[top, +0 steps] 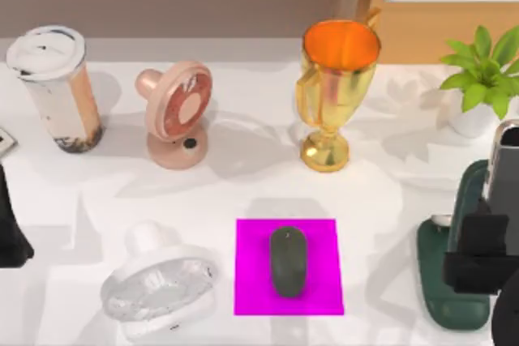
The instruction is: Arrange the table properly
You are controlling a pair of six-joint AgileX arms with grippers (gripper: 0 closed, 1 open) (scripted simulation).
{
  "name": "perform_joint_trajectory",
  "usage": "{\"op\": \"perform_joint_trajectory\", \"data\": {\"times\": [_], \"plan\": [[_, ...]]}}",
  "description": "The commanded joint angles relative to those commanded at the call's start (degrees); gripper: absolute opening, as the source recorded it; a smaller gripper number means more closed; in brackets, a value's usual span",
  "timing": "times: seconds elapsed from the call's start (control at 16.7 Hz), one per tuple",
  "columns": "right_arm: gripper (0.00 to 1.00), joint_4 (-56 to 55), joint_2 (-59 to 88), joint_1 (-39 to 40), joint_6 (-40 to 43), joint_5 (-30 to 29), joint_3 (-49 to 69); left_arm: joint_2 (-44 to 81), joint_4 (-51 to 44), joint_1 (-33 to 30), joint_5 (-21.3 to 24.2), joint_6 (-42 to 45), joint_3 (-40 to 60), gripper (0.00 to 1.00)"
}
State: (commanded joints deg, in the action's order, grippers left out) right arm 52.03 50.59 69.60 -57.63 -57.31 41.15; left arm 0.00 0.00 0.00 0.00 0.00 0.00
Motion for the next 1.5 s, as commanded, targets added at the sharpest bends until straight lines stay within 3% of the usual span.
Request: {"op": "perform_joint_trajectory", "data": {"times": [0.18, 0.66, 1.14, 1.5], "plan": [[0.00, -1.11, -1.75, 2.81, -0.31, -2.63, -4.11, 0.00, 0.00, 0.00, 0.00, 0.00, 0.00, 1.00], [0.00, -2.11, -2.69, 1.74, 0.99, -1.93, -5.22, 0.00, 0.00, 0.00, 0.00, 0.00, 0.00, 1.00], [0.00, -16.34, -6.69, -7.77, 12.41, 6.51, -9.57, 0.00, 0.00, 0.00, 0.00, 0.00, 0.00, 1.00], [0.00, -27.25, -1.82, -12.90, 21.42, 7.10, -12.05, 0.00, 0.00, 0.00, 0.00, 0.00, 0.00, 1.00]]}}
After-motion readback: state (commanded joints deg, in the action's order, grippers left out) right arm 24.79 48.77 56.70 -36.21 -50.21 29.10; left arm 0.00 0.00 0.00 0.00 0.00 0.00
